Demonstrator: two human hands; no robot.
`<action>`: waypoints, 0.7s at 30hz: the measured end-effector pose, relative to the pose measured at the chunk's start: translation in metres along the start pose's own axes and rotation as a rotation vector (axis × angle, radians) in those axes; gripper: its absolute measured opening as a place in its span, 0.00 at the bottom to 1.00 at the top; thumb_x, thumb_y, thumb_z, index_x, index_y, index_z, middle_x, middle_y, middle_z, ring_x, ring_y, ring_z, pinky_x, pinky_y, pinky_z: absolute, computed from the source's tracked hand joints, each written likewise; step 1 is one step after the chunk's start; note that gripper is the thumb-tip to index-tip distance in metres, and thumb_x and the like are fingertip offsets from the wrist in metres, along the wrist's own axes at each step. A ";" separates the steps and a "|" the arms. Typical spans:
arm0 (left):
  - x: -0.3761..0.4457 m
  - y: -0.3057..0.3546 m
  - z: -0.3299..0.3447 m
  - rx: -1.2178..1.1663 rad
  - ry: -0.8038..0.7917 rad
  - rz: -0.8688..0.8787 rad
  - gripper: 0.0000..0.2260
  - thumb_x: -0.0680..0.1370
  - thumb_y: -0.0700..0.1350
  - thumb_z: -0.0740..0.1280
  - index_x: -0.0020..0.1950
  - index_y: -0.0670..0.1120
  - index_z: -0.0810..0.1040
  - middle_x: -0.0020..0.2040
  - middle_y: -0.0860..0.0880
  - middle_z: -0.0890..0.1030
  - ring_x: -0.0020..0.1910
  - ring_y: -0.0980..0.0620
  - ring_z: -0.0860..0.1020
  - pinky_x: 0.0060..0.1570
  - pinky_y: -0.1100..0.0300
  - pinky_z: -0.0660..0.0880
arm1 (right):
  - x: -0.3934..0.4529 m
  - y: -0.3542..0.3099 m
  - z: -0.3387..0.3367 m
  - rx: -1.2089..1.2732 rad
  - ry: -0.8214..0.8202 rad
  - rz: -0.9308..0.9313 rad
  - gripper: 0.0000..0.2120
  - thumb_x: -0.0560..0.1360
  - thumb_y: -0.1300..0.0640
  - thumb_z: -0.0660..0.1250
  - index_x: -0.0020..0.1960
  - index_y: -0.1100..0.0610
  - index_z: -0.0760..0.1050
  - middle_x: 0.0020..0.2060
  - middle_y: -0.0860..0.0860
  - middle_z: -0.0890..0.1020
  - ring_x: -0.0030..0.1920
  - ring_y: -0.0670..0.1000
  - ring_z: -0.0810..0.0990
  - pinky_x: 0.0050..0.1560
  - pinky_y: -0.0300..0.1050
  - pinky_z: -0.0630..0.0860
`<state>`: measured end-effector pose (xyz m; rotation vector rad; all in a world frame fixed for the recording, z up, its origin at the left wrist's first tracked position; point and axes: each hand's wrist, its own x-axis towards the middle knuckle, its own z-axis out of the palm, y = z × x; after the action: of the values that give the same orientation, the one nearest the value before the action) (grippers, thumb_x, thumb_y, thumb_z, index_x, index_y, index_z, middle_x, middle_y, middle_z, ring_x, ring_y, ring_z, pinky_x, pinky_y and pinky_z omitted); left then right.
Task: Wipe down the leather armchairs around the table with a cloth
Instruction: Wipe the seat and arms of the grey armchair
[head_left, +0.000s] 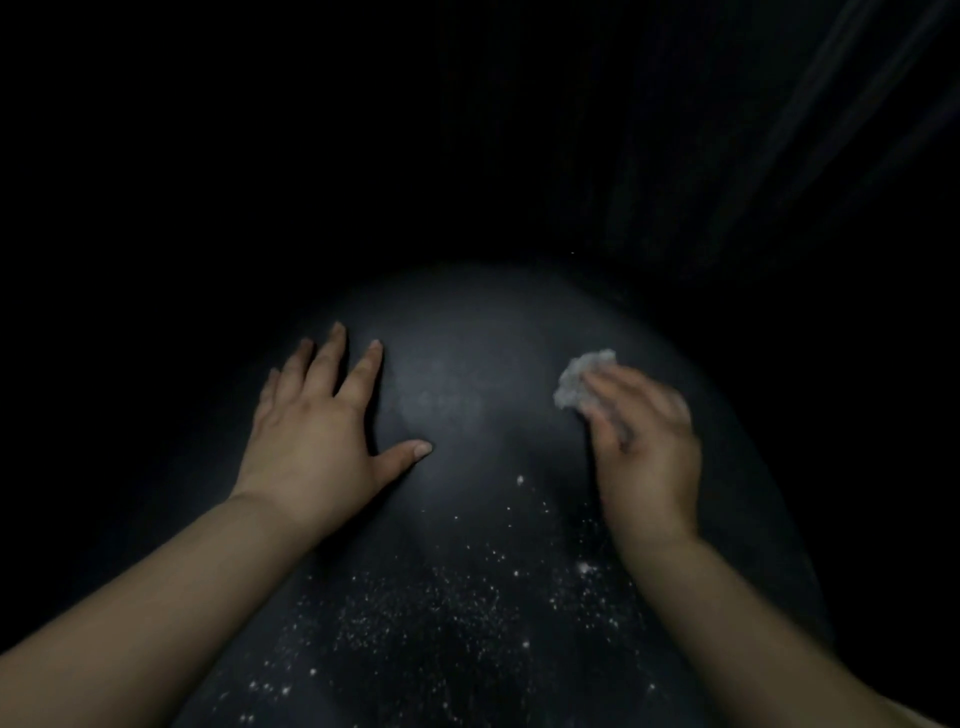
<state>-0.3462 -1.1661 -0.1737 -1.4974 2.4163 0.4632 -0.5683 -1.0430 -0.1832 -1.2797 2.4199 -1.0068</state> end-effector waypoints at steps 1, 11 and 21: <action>0.000 0.000 0.000 -0.003 -0.001 -0.001 0.50 0.61 0.79 0.46 0.79 0.56 0.48 0.80 0.48 0.46 0.78 0.44 0.47 0.75 0.45 0.49 | -0.018 -0.003 0.001 0.010 -0.024 -0.053 0.12 0.71 0.66 0.71 0.53 0.57 0.82 0.54 0.49 0.82 0.53 0.53 0.78 0.60 0.32 0.66; 0.000 0.001 -0.003 0.018 -0.001 0.018 0.51 0.61 0.79 0.47 0.79 0.53 0.51 0.80 0.45 0.49 0.78 0.43 0.49 0.75 0.44 0.51 | -0.006 0.020 -0.018 -0.069 0.082 0.057 0.13 0.71 0.66 0.71 0.55 0.58 0.81 0.54 0.51 0.82 0.54 0.55 0.77 0.59 0.36 0.66; -0.001 0.001 -0.003 0.025 0.000 0.018 0.51 0.62 0.78 0.48 0.80 0.53 0.51 0.80 0.45 0.49 0.78 0.43 0.50 0.75 0.44 0.52 | 0.037 0.008 0.005 0.002 0.059 0.135 0.12 0.75 0.65 0.67 0.58 0.59 0.80 0.58 0.53 0.80 0.58 0.55 0.74 0.59 0.22 0.58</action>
<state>-0.3468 -1.1663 -0.1707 -1.4671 2.4288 0.4354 -0.5930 -1.0717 -0.1878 -1.0843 2.5101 -1.0225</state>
